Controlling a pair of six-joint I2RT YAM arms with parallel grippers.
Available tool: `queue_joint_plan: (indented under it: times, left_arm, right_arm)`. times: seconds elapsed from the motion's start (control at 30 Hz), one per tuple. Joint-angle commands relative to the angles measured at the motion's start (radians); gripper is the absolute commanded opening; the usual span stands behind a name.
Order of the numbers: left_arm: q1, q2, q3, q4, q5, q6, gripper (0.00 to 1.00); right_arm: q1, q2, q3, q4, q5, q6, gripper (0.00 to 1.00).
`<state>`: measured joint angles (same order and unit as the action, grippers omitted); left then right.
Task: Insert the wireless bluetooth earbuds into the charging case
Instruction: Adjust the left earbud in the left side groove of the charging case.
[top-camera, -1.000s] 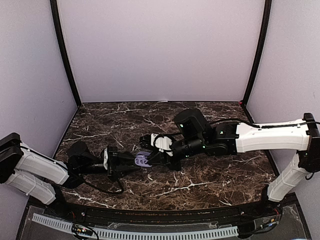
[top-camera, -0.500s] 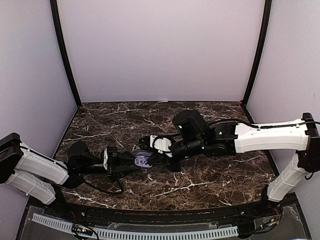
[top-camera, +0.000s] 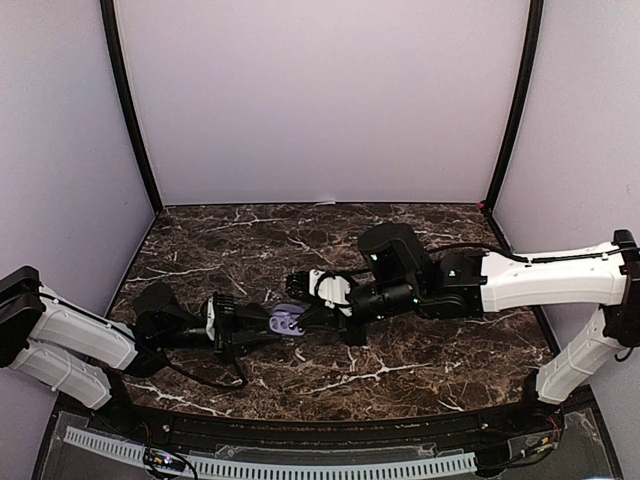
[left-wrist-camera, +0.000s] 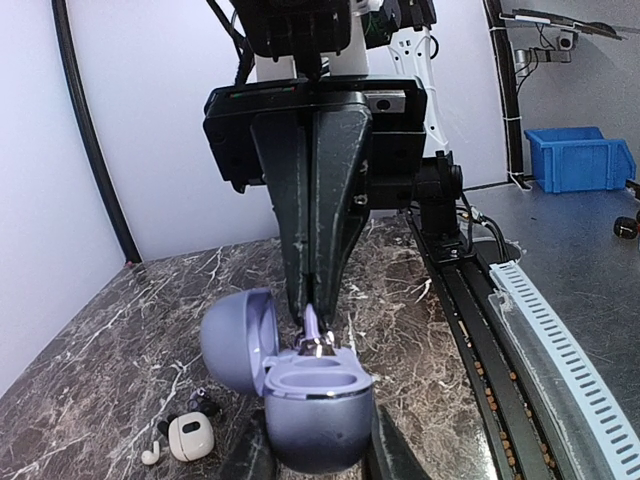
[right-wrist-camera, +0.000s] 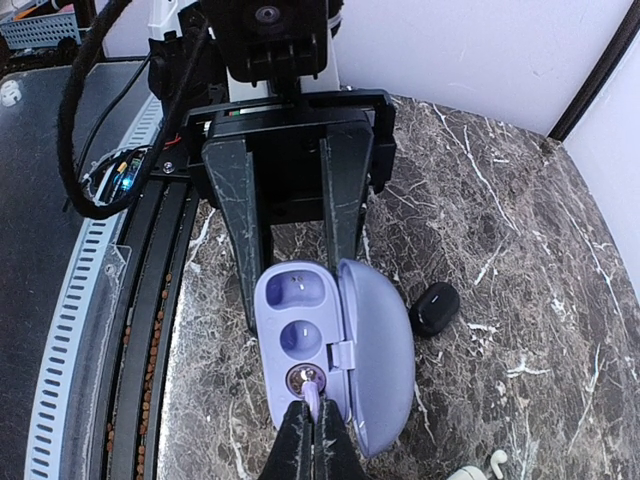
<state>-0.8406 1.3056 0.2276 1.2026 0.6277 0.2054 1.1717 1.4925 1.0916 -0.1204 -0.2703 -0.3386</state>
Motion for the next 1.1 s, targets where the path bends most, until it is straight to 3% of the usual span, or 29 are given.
queue_joint_plan:
  times: [0.0,0.6,1.07]
  left_arm:
    - [0.0,-0.029,0.007,0.026,-0.001,-0.011,0.01]
    - [0.0,-0.032,-0.007,0.066,-0.01,-0.032,0.01]
    - [0.0,-0.037,-0.015,0.061,-0.025,-0.02,0.01]
  right_arm:
    - [0.005,-0.008,-0.004,0.031,-0.002,0.01,0.0]
    - [0.005,0.02,0.007,0.006,-0.014,0.004,0.16]
    - [-0.057,-0.212,-0.171,0.11,0.019,0.113,0.25]
